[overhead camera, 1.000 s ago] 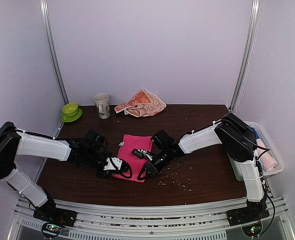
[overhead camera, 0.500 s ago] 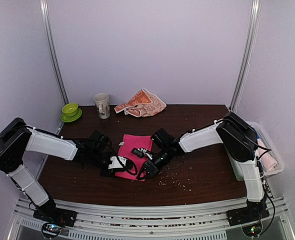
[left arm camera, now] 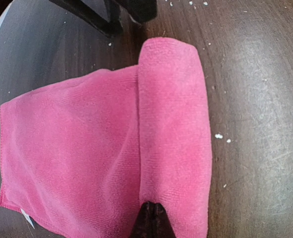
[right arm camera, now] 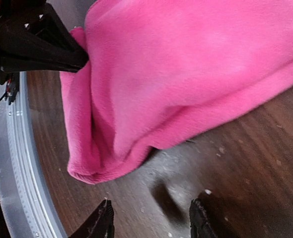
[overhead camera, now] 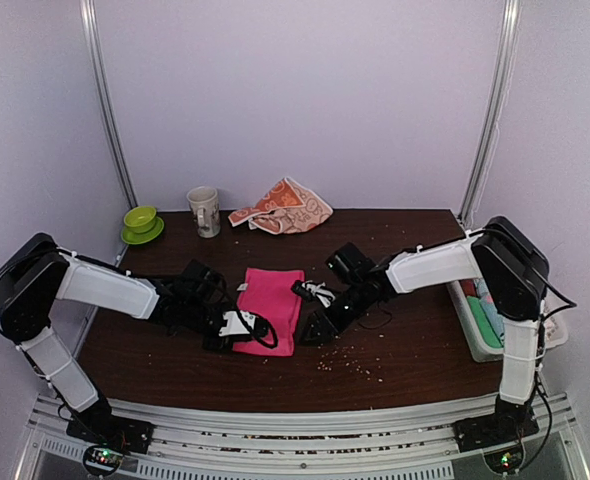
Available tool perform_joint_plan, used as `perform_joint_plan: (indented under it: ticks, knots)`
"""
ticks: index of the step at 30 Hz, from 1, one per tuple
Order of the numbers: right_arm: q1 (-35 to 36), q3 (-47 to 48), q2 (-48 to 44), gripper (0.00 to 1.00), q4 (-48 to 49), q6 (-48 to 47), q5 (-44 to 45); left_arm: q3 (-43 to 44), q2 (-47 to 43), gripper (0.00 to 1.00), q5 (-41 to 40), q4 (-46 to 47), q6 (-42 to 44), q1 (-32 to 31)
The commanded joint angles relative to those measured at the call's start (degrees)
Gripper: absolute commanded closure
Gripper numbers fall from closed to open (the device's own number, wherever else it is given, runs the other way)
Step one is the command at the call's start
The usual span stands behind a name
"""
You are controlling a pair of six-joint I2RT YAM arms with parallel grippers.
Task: Roll the towels
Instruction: Roll the towel at the center of the board.
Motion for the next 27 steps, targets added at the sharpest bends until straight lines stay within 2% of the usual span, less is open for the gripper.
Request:
perform_joint_plan:
  ticks: [1, 5, 11, 14, 17, 21, 27]
  knots:
    - [0.3, -5.0, -7.4, 0.45, 2.3, -4.3, 11.5, -1.3, 2.7, 1.00, -0.6, -4.2, 0.0, 0.2]
    - [6.0, -13.2, -15.2, 0.35, 11.1, -11.5, 24.2, 0.9, 3.7, 1.00, 3.7, -7.5, 0.0, 1.7]
    - [15.0, -28.9, -23.9, 0.32, 32.1, -21.0, 41.1, 3.9, 5.7, 1.00, 8.2, -12.2, 1.2, 4.4]
    - [19.7, -33.3, -25.8, 0.32, 38.1, -27.8, 46.6, 5.3, 7.0, 1.00, 9.4, -14.3, 1.8, 4.9]
    - [23.7, -35.3, -24.5, 0.32, 43.0, -34.6, 52.5, 6.2, 8.0, 1.00, 9.7, -15.3, 2.2, 4.9]
    - [28.1, -31.9, -18.1, 0.33, 44.4, -42.7, 62.1, 6.6, 8.4, 1.00, 9.9, -15.7, 2.4, 4.9]
    - [31.3, -26.3, -8.1, 0.33, 47.9, -52.8, 68.8, 6.9, 8.9, 1.00, 9.9, -16.1, 2.5, 4.9]
